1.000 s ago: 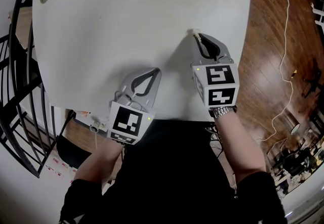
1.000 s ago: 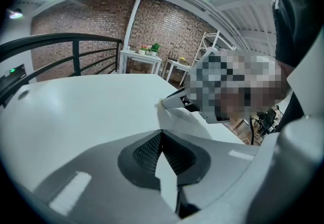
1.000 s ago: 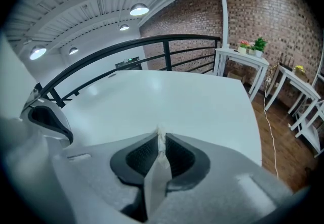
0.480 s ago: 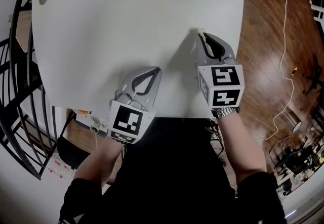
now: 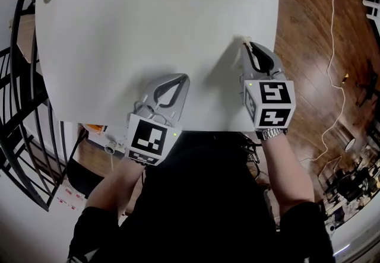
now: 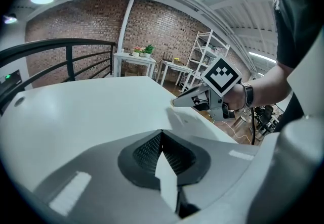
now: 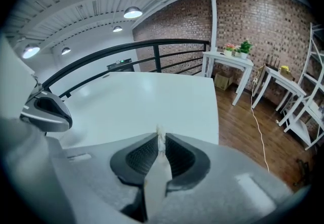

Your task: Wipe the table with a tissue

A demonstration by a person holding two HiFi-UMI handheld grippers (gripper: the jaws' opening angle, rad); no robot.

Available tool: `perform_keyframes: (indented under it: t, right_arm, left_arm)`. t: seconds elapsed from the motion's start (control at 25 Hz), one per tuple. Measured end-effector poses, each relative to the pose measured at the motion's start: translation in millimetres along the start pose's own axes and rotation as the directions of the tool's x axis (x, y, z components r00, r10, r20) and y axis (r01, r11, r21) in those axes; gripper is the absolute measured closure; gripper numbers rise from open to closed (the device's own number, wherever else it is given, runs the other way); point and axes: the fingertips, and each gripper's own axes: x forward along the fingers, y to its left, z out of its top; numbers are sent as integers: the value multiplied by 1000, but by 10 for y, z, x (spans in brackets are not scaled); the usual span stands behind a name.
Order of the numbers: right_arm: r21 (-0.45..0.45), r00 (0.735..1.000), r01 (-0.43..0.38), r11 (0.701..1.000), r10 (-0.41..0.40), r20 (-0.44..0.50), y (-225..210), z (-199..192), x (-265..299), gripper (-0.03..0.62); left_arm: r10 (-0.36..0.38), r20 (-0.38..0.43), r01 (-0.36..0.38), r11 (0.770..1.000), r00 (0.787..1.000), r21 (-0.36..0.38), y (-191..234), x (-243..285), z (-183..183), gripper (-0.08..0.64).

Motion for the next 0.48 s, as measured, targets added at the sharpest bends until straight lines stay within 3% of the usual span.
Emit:
perform_keyframes:
  t: [0.48]
  right_arm:
    - [30,999,25,999,-24,-26,-140,-326,-184,558]
  left_arm:
    - [-24,-7,24,999,1000,23,-186,62,-4,543]
